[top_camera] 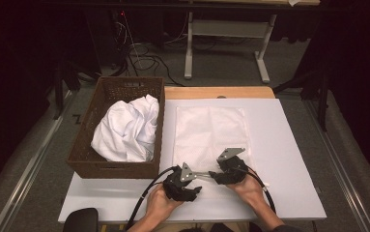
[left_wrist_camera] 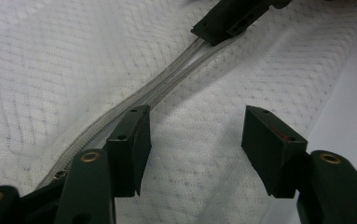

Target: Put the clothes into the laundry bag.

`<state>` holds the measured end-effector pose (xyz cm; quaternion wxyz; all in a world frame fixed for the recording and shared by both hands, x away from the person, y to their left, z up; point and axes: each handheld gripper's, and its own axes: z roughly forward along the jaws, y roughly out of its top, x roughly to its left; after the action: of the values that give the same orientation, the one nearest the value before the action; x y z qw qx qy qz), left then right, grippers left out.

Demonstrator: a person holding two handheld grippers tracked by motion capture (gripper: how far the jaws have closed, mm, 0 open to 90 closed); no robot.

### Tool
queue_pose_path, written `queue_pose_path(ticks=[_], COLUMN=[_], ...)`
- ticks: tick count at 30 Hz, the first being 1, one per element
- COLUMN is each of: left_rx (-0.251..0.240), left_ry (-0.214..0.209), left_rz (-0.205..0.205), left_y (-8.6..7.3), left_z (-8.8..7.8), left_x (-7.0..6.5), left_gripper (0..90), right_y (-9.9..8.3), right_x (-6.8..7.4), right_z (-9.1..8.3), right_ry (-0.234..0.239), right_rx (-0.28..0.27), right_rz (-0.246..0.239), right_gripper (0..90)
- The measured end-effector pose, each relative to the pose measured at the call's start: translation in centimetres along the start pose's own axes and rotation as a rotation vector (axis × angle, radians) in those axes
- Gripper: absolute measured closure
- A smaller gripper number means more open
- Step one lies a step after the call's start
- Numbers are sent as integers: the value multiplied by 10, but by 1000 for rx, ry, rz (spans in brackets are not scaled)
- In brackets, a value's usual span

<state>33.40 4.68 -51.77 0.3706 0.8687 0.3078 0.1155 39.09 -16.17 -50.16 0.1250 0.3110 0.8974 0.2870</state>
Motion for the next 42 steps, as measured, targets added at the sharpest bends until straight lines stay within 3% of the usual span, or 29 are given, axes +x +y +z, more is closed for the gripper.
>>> queue_pose_path(ticks=[3, 6, 7, 8, 9, 10, 13, 21, 26, 29, 34, 38, 40, 41, 42], left_rx=[1, 0, 0, 0, 0, 0, -3, 6, 0, -10, -19, -15, 35, 35, 77], left_ry=[-3, -4, -4, -5, -5, -8, -9, 8, 7, -9, 3, -3, -6, -6, -13], left_rz=[3, 4, 4, 4, 4, 3, 1, -9, -3, 4, -15, -10, -19, -19, -25], left_y=[0, 0, 0, 0, 0, 0, 0, 4, 9, 23, 43, 51, 52, 52, 50], left_z=[0, 0, 0, 0, 0, 0, 1, 0, 2, 5, 14, 18, 26, 26, 31], left_x=[0, 1, 1, 1, 1, 1, 1, -1, -2, -3, -2, -4, -3, -3, 0], left_gripper=[423, 423, 422, 422, 423, 422, 420, 411, 463, 495, 521, 514, 533, 548, 582], right_y=[0, 0, 0, 1, 1, 2, 4, 8, 11, 15, 21, 24, 25, 25, 26], right_x=[-4, -5, -5, -7, -7, -7, -8, -10, -16, -20, -24, -24, -25, -25, -26], right_z=[1, 1, 1, 2, 2, 2, 2, -1, -11, -16, -22, -23, -24, -24, -26], right_ry=[-5, -29, -29, -43, -43, -53, -69, -59, -36, -32, -11, -13, -16, -16, -15], right_rx=[-5, -18, -18, -27, -27, -20, -2, 8, -25, -31, -41, -34, -35, -35, -40], right_rz=[-24, -19, -19, -26, -26, -42, -64, -74, -35, -22, 12, 4, 8, 8, 10], right_gripper=[507, 633, 633, 744, 744, 817, 881, 898, 897, 897, 897, 895, 894, 894, 893])
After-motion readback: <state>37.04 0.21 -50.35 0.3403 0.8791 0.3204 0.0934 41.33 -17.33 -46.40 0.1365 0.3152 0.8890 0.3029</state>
